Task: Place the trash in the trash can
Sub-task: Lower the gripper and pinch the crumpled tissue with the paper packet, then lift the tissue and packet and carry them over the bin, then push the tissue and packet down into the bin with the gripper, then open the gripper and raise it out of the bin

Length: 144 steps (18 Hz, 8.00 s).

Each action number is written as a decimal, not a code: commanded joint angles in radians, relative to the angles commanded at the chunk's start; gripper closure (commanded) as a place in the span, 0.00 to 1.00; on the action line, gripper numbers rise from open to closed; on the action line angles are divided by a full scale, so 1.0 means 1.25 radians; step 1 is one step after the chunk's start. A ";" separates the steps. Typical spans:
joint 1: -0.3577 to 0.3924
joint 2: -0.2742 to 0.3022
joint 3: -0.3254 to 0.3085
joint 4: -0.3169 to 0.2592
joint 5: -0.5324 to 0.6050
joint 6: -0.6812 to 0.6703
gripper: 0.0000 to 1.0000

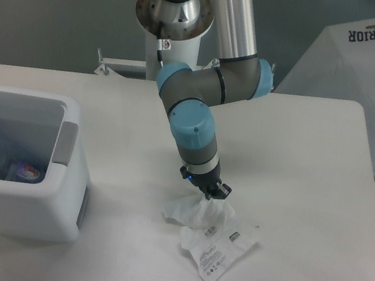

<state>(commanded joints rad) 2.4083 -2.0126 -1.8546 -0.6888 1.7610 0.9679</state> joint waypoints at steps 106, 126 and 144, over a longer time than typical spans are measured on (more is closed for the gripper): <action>-0.301 0.266 0.163 -0.232 -0.406 -0.326 0.88; -0.275 0.315 0.178 -0.226 -0.415 -0.337 0.01; 0.005 0.317 0.231 -0.152 -0.395 -0.337 0.00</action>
<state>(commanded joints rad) 2.4143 -1.6166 -1.5663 -0.8790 1.2670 0.5473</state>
